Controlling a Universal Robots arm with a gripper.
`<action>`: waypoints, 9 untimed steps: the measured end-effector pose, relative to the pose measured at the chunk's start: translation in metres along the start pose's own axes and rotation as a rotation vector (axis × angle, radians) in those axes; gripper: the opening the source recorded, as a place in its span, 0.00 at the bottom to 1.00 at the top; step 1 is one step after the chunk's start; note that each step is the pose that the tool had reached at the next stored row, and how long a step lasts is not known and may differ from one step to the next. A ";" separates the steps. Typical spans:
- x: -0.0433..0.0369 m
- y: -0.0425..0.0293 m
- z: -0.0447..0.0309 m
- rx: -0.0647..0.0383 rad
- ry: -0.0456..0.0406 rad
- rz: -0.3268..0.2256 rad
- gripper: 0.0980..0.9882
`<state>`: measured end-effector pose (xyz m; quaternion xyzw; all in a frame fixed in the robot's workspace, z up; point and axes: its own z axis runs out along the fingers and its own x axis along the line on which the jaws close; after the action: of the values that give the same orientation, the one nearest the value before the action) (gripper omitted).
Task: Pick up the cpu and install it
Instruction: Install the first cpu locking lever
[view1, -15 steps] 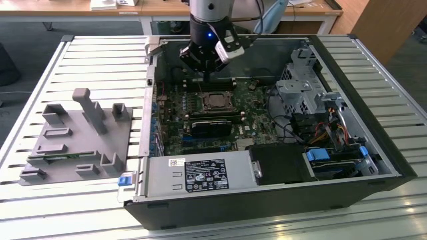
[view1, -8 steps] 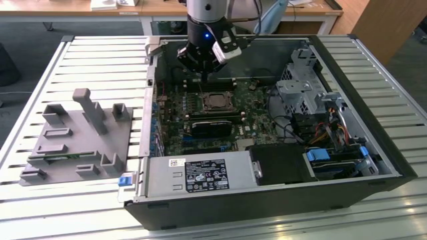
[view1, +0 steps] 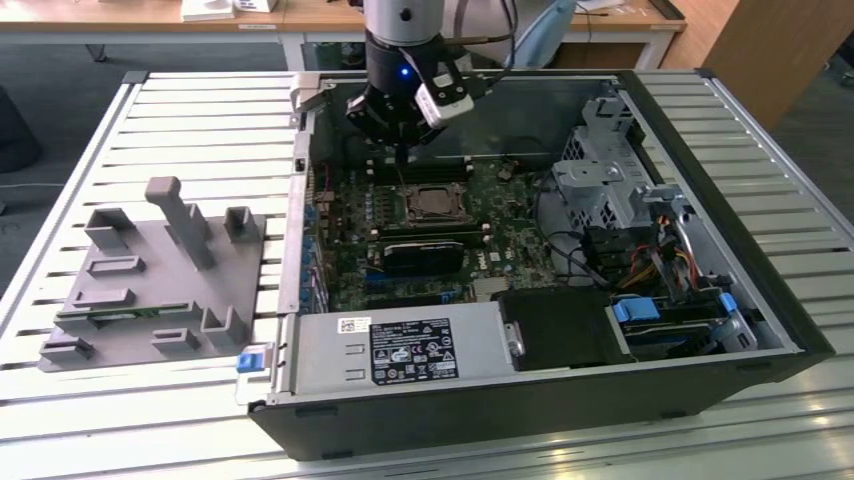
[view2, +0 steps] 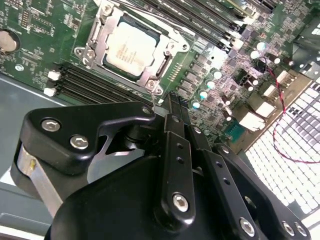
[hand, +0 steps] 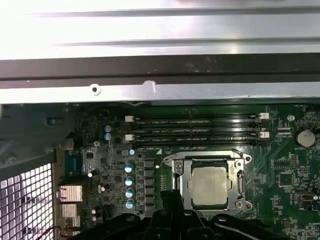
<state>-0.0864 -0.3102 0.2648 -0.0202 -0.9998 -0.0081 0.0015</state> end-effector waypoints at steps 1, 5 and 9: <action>0.0019 -0.0001 0.0001 0.000 0.0000 0.000 0.01; 0.0094 -0.0003 0.0006 0.000 0.0000 0.000 0.01; 0.0141 0.0013 0.0013 0.000 0.0000 0.000 0.01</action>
<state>-0.1004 -0.3083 0.2635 -0.0202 -0.9998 -0.0081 0.0015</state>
